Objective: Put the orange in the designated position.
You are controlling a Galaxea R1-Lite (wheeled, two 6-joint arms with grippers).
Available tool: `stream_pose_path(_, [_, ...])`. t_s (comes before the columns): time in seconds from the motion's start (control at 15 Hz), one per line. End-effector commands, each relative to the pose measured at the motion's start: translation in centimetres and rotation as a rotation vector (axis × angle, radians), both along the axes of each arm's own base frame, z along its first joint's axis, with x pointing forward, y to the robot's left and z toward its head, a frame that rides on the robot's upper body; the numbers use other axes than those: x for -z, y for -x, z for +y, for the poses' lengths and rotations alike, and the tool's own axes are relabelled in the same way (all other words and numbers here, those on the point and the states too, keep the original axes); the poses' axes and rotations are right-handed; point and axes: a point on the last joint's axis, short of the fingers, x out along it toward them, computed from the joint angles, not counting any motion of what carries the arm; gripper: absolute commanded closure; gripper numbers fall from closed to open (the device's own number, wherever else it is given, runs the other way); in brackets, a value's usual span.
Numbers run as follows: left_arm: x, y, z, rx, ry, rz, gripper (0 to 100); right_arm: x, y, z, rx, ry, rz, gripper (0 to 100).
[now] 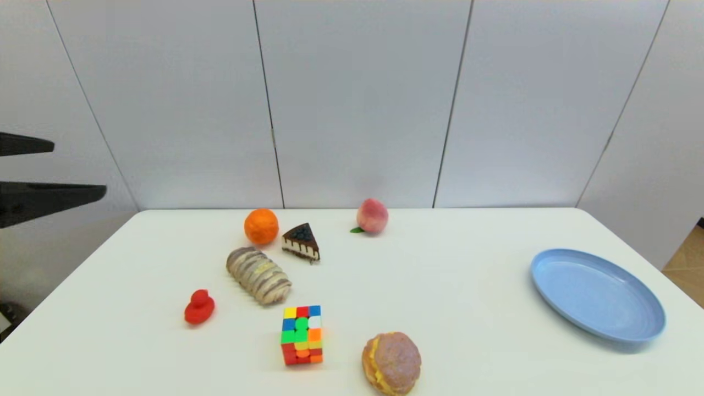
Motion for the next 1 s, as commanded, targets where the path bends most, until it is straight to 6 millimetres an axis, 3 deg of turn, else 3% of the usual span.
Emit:
stream_pose_path(0.07, [2.6, 8.4, -0.8, -0.02, 0.041, -0.168, 0, 0.0, 0.0, 0.0, 0.0, 0.0, 0.001, 0])
stream_pose_path(0.47, [9.3, 13.1, -1.4, -0.073, 0.105, -0.22, 0, 0.0, 0.0, 0.0, 0.0, 0.0, 0.001, 0])
stream_pose_path(0.6, [11.5, 13.4, -1.4, -0.078, 0.118, -0.259, 0, 0.0, 0.0, 0.0, 0.0, 0.0, 0.001, 0])
stream_pose_path(1.0, [15.3, 14.1, -0.9, -0.129, 0.132, -0.336, 0, 0.0, 0.0, 0.0, 0.0, 0.0, 0.001, 0])
